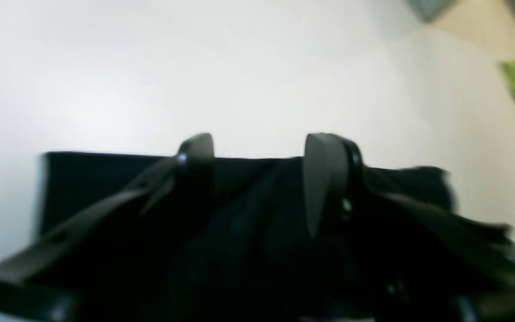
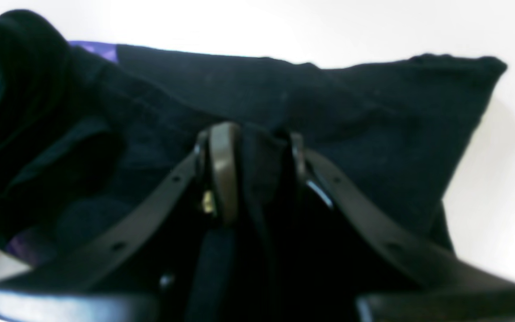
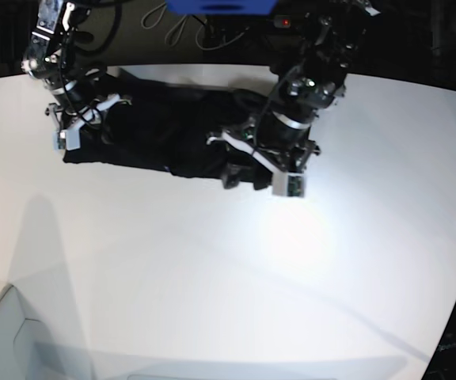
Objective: Layout the t-shirt on the table in an organized manner, then fold the t-shirt properly
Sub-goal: 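Hold the folded strip with both grippers and press it flat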
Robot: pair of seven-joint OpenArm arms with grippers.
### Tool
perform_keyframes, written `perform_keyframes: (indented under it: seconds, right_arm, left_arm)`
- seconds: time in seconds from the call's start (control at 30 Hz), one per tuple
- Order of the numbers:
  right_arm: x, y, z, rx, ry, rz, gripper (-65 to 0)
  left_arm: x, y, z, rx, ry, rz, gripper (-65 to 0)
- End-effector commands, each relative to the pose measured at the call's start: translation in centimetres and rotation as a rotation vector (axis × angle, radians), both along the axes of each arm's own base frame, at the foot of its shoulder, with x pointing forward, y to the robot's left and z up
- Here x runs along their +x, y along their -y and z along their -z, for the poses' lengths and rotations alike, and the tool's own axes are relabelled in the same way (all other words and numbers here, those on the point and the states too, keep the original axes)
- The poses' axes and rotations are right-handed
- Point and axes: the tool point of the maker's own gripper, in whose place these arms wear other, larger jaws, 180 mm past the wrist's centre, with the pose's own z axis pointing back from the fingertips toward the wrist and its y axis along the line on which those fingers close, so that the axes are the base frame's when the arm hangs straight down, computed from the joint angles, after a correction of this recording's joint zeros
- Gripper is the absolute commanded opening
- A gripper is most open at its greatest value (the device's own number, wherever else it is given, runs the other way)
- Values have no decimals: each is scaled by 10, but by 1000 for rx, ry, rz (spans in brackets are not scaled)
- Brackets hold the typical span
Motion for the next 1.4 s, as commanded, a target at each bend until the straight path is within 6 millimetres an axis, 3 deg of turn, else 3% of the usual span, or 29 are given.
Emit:
perform_keyframes:
  seconds: [0.0,0.07,0.17,0.27,0.33,0.47,0.57,0.7,0.93,1.37]
  right_arm:
    - [10,2,-14,5,58,5,-484]
    - [12,2,-14,5,58,4,-481]
    - [13,2,-15,4,59,7,-479]
    - [16,4,-23,-7,81,7,-462]
    - [19,4,-33,-21,106,5,-400]
    - [18,4,-49,-45,143,-5,-210]
    - [16,5,-55,-58,154,-7,-111]
    - [8,31,-53,-80,140,70,-60]
    - [-9,46,-16,-44,41,131,-58]
    - [-28,40,25,21,-67,148,-59]
  left_arm:
    - [4,-11,-3,6,22,-26,-375]
    - [7,-39,14,52,-12,-78,-409]
    - [7,-72,45,120,-78,-133,-407]
    - [1,-84,76,155,-157,-154,-407]
    - [0,-89,88,173,-185,-159,-407]
    - [-5,-94,107,192,-237,-166,-407]
    - [-9,-95,112,196,-252,-166,-407]
    - [-9,-101,110,210,-245,-163,-407]
    - [-10,-105,111,220,-246,-163,-407]
    - [-17,-105,115,220,-261,-162,-407]
